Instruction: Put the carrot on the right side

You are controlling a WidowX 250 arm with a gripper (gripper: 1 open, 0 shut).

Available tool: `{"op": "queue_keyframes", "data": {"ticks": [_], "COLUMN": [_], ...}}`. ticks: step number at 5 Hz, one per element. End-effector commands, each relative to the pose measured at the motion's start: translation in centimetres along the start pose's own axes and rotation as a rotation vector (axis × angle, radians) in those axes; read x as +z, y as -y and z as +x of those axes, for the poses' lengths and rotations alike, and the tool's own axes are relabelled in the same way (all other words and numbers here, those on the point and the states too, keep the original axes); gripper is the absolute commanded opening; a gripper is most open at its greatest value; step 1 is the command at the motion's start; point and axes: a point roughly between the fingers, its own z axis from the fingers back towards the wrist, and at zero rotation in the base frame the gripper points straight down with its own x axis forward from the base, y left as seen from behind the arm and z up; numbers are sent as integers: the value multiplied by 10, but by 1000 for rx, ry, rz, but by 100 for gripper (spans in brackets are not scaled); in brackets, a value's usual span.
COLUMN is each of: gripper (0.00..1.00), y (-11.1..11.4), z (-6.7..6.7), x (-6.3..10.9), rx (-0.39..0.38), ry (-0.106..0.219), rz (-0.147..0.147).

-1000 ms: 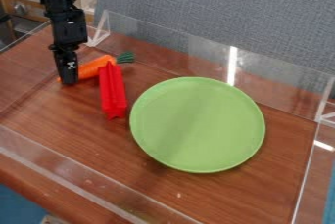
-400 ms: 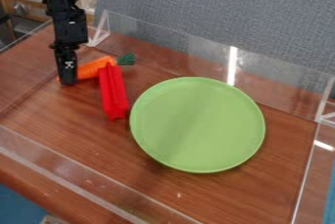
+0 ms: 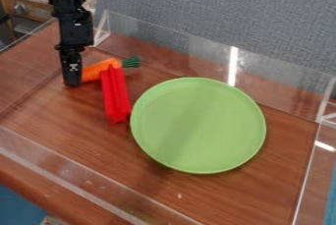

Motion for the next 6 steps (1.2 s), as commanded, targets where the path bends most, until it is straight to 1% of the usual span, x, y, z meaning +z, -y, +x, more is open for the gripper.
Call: {"op": "queue_keyframes", "data": {"ticks": [1, 4, 6], "gripper": [0, 0, 0], "y": [5, 21, 23], "z": [10, 13, 29], "x": [13, 36, 36], "rx": [-27, 91, 134], "ry": [1, 29, 43], "rz": [39, 57, 75]}}
